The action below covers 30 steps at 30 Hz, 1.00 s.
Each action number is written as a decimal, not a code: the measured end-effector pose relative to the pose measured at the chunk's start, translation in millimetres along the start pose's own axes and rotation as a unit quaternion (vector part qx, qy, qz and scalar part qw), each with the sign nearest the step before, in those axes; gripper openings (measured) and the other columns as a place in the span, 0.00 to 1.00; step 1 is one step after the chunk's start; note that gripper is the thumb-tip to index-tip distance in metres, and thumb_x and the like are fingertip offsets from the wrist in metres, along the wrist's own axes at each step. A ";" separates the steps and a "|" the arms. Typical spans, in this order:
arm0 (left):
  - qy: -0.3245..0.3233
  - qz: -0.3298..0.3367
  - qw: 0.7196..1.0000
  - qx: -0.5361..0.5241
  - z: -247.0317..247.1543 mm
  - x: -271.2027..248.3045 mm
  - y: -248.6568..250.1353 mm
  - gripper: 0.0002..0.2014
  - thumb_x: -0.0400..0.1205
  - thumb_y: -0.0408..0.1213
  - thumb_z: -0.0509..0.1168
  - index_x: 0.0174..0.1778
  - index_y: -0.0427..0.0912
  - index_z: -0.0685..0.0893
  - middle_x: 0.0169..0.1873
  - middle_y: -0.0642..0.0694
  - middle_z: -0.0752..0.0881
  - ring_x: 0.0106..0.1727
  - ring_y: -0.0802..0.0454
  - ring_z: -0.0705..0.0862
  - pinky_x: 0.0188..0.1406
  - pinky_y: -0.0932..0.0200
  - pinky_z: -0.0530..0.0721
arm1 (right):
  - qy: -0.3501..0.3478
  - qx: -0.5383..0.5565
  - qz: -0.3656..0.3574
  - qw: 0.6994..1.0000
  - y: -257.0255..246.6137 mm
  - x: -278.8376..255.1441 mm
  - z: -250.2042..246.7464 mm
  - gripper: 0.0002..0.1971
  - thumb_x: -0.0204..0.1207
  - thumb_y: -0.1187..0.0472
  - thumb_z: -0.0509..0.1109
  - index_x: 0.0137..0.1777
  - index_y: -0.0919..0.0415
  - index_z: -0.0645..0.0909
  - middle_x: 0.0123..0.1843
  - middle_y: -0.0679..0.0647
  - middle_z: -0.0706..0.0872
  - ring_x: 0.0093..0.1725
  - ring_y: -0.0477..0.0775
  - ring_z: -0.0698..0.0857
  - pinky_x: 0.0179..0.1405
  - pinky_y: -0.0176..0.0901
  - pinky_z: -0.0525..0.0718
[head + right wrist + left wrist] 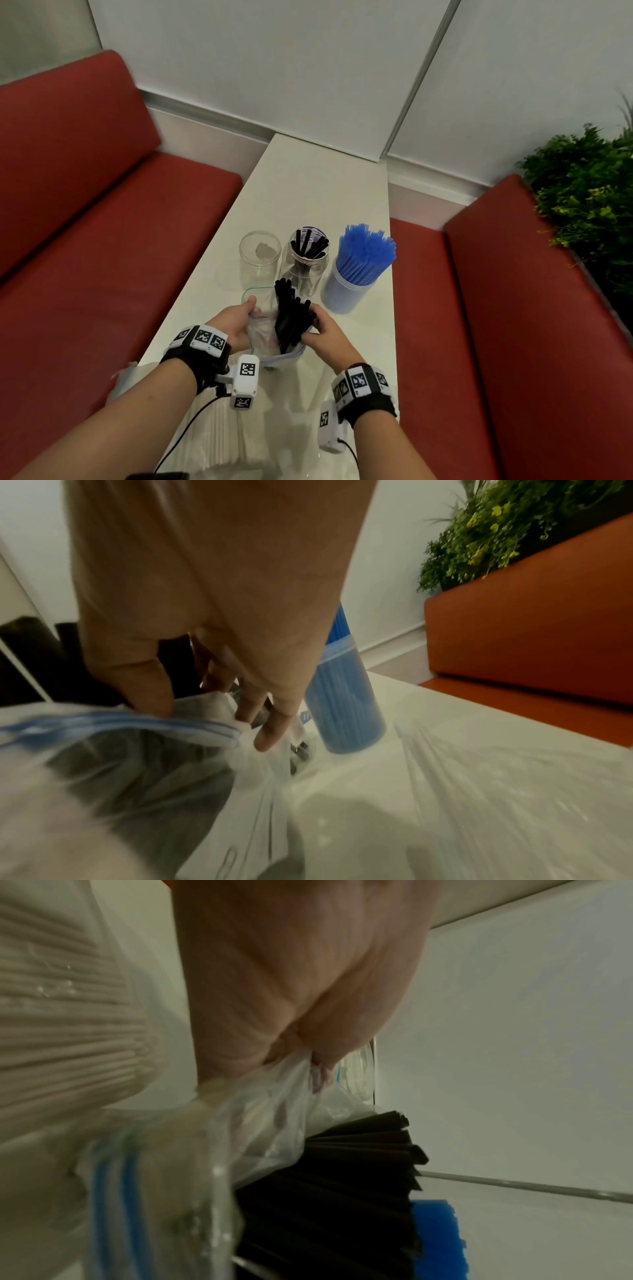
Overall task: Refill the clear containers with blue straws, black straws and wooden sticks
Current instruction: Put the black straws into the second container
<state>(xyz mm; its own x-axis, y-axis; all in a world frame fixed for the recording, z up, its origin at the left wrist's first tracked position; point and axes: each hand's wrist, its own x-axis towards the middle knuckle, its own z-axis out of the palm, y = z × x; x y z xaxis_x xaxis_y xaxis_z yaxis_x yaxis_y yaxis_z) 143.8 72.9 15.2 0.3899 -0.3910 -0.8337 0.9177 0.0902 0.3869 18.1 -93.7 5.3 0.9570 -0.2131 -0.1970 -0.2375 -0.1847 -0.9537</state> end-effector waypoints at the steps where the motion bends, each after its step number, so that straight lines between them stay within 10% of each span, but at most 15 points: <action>1: -0.001 -0.001 1.000 0.003 1.4 -0.4 -1.0 0.19 0.89 0.48 0.57 0.36 0.40 0.73 0.43 0.36 0.82 0.47 0.40 0.84 0.62 0.39 0.79 | 0.013 -0.001 0.004 1.000 3.9 -2.2 5.0 0.26 0.69 0.69 0.70 0.69 0.58 0.80 0.64 0.50 0.87 0.68 0.46 0.83 0.70 0.40 0.78; 6: -0.015 -0.005 1.000 -0.002 -0.3 2.8 -0.9 0.19 0.88 0.50 0.57 0.37 0.40 0.74 0.42 0.36 0.82 0.46 0.40 0.83 0.65 0.40 0.79 | 0.057 -0.036 0.023 0.997 10.6 -3.0 13.7 0.17 0.80 0.71 0.68 0.67 0.59 0.80 0.65 0.51 0.88 0.67 0.48 0.84 0.70 0.45 0.80; 14: -0.004 -0.001 1.000 -0.023 -2.0 4.9 6.6 0.20 0.88 0.49 0.58 0.34 0.42 0.71 0.26 0.39 0.83 0.39 0.43 0.83 0.41 0.45 0.81 | 0.109 -0.035 -0.018 0.993 -24.0 6.8 6.5 0.16 0.86 0.61 0.68 0.72 0.51 0.75 0.64 0.37 0.85 0.63 0.28 0.82 0.64 0.25 0.78; 18: -0.035 0.018 0.999 -0.004 0.3 5.3 6.8 0.19 0.89 0.48 0.58 0.34 0.41 0.73 0.38 0.36 0.83 0.44 0.40 0.84 0.56 0.41 0.81 | 0.121 -0.010 -0.021 0.992 -26.7 6.4 17.3 0.19 0.86 0.58 0.69 0.75 0.53 0.72 0.66 0.44 0.86 0.67 0.39 0.84 0.69 0.36 0.81; 21: -0.059 0.032 0.997 0.042 -1.3 4.8 3.8 0.16 0.90 0.44 0.55 0.54 0.34 0.80 0.55 0.31 0.86 0.59 0.34 0.85 0.69 0.37 0.77 | 0.102 0.020 0.006 0.995 -25.0 7.8 26.2 0.17 0.88 0.56 0.68 0.75 0.54 0.75 0.68 0.49 0.87 0.68 0.45 0.85 0.70 0.40 0.82; 24: -0.010 0.100 0.991 0.093 -2.3 5.7 -0.4 0.15 0.90 0.37 0.56 0.73 0.38 0.69 0.63 0.30 0.82 0.61 0.31 0.84 0.59 0.32 0.83 | 0.087 0.067 0.022 0.994 -19.5 5.6 29.4 0.13 0.88 0.48 0.66 0.69 0.47 0.81 0.63 0.41 0.90 0.65 0.37 0.86 0.61 0.28 0.81; 27: 0.039 0.210 0.957 0.194 -6.6 8.5 -5.9 0.18 0.88 0.32 0.59 0.69 0.56 0.64 0.56 0.33 0.83 0.52 0.36 0.86 0.42 0.38 0.89 | 0.082 0.088 0.036 0.992 -11.8 -0.1 29.6 0.11 0.86 0.40 0.65 0.63 0.39 0.81 0.60 0.35 0.89 0.61 0.28 0.85 0.55 0.22 0.80; 30: 0.028 0.366 0.817 0.445 -12.3 17.9 -6.6 0.20 0.85 0.25 0.60 0.70 0.51 0.76 0.63 0.38 0.83 0.66 0.42 0.81 0.69 0.42 0.78 | 0.046 0.099 0.029 0.994 -6.2 -5.0 31.8 0.18 0.83 0.41 0.67 0.71 0.41 0.75 0.67 0.35 0.84 0.66 0.29 0.83 0.60 0.26 0.80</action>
<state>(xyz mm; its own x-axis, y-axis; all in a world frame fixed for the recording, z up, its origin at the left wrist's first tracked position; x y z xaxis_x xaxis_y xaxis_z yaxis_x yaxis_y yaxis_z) 145.6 76.6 -7.2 0.8347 -0.4866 -0.2578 0.0279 -0.4302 0.9023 20.1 -61.0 5.0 0.9216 -0.3057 -0.2392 -0.2450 0.0197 -0.9693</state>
